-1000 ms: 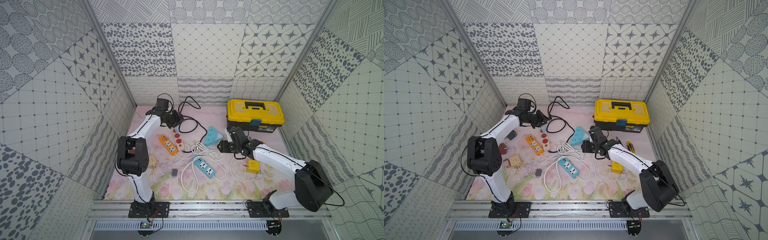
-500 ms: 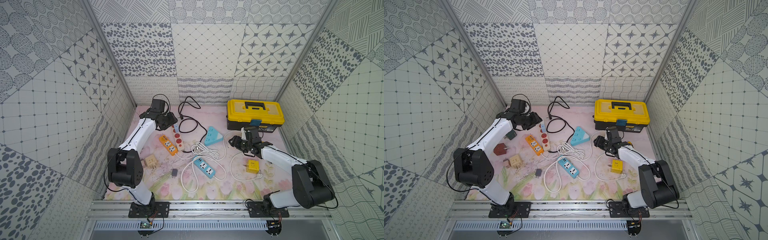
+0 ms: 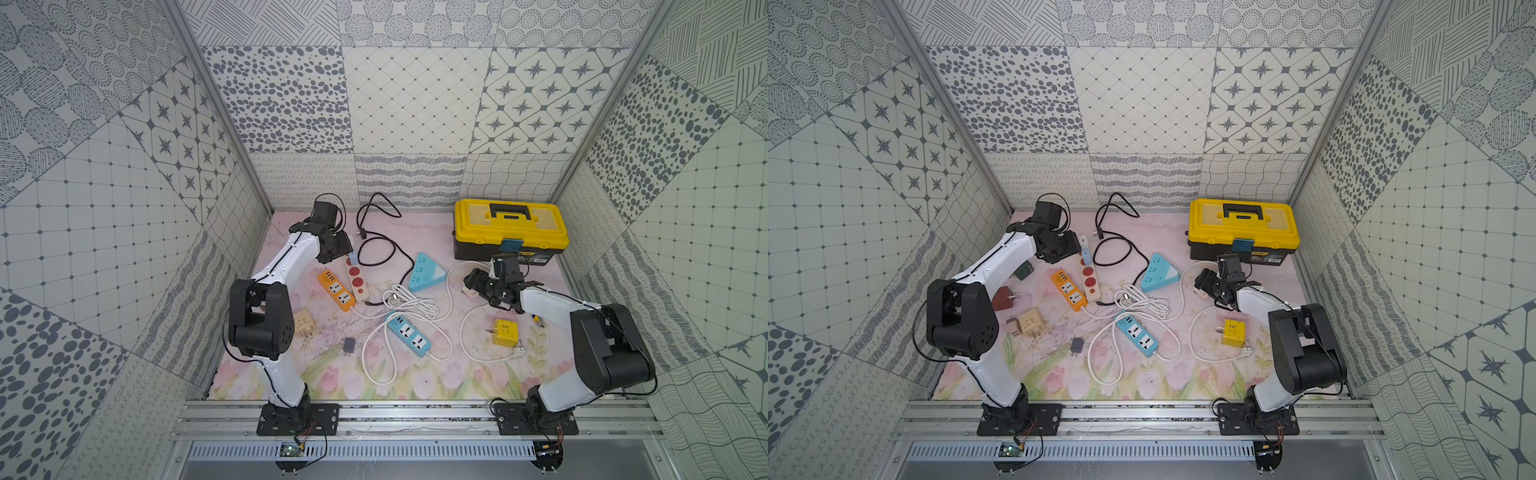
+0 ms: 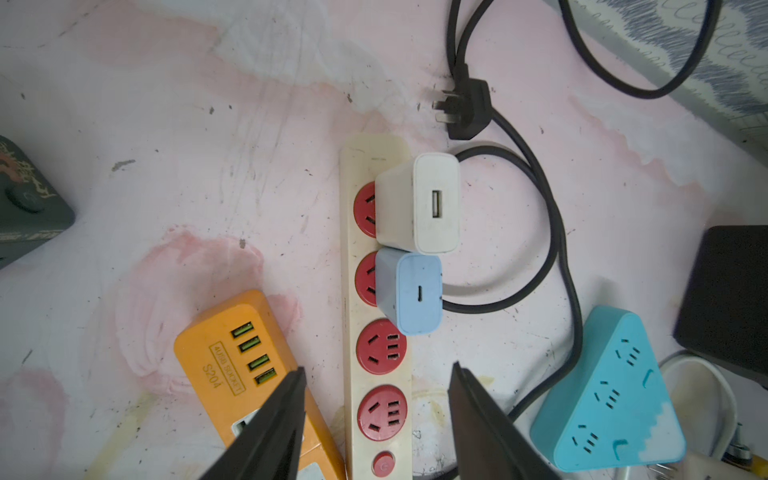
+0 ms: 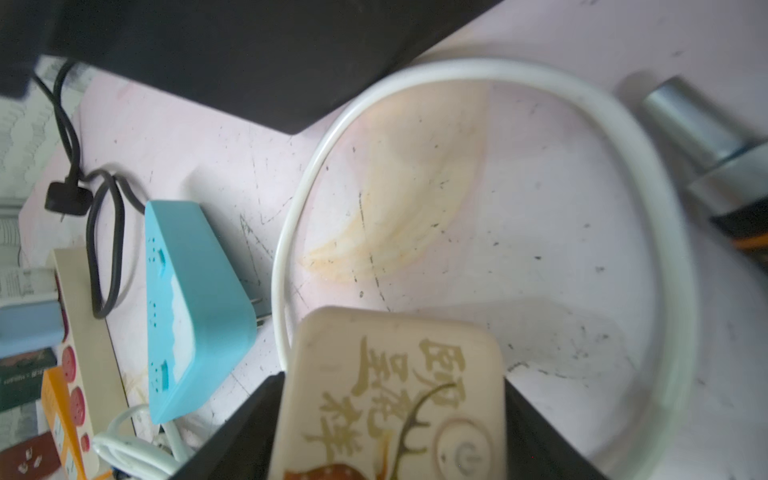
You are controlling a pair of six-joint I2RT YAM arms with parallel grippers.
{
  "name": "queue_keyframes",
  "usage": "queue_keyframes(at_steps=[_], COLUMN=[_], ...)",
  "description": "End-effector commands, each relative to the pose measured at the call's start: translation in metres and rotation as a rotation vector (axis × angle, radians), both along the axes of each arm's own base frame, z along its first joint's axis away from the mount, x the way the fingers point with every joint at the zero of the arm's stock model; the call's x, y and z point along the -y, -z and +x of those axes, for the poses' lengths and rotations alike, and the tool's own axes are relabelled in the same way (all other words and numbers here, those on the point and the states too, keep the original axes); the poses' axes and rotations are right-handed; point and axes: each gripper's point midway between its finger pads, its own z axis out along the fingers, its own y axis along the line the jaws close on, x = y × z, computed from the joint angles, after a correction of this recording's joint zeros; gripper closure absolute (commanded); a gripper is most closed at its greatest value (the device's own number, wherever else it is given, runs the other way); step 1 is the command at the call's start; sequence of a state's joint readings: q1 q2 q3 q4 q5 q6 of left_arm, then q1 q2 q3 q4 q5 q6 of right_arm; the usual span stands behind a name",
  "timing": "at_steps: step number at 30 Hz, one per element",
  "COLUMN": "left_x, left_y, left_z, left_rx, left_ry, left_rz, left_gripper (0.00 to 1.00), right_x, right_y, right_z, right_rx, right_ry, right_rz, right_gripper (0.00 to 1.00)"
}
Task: Pull the plug off the socket
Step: Place the plug at the center of the board, then pick up the socket from the center of the board.
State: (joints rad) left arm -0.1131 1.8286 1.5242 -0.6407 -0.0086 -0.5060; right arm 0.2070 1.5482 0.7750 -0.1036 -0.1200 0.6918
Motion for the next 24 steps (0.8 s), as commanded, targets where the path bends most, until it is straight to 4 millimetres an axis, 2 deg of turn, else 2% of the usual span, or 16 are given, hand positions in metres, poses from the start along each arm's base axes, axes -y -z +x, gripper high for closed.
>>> queue_keyframes(at_steps=[1,4,5,8,11,14,18,21,24], left_x=[-0.004,0.005,0.008,0.015,0.017,0.016,0.021,0.022,0.023], left_y=[0.010,0.015,0.017,0.021,0.032,0.044,0.053,0.058,0.064], left_z=[0.005,0.012,0.013,0.017,0.019,0.020,0.024,0.028,0.030], left_rx=[-0.025,-0.032,-0.035,-0.047,-0.080,-0.118,-0.125,-0.121,-0.135], left_ry=[0.020,0.042,0.049,0.064,0.059,0.045,0.045,0.042,0.042], left_rz=[0.112,0.144,0.159,0.198,0.230,0.245,0.231,0.228,0.229], left_gripper=[0.38,0.35,0.35,0.35,0.37,0.41,0.47,0.50,0.53], right_x=[0.017,0.021,0.023,0.024,0.011,-0.017,-0.061,-0.099,-0.143], right_y=[-0.025,-0.037,-0.041,-0.066,-0.098,-0.124,-0.141,-0.141,-0.129], right_z=[0.008,0.004,0.002,-0.004,-0.009,-0.011,-0.012,-0.012,-0.009], right_rx=[0.059,0.060,0.062,0.102,0.175,0.252,0.324,0.353,0.337], right_ry=[0.046,0.044,0.047,0.049,0.023,-0.050,-0.166,-0.257,-0.344], right_rz=[-0.082,-0.113,-0.126,-0.148,-0.151,-0.113,-0.075,-0.028,0.068], right_gripper=[0.11,0.01,0.01,0.01,0.01,0.01,0.01,0.01,0.01])
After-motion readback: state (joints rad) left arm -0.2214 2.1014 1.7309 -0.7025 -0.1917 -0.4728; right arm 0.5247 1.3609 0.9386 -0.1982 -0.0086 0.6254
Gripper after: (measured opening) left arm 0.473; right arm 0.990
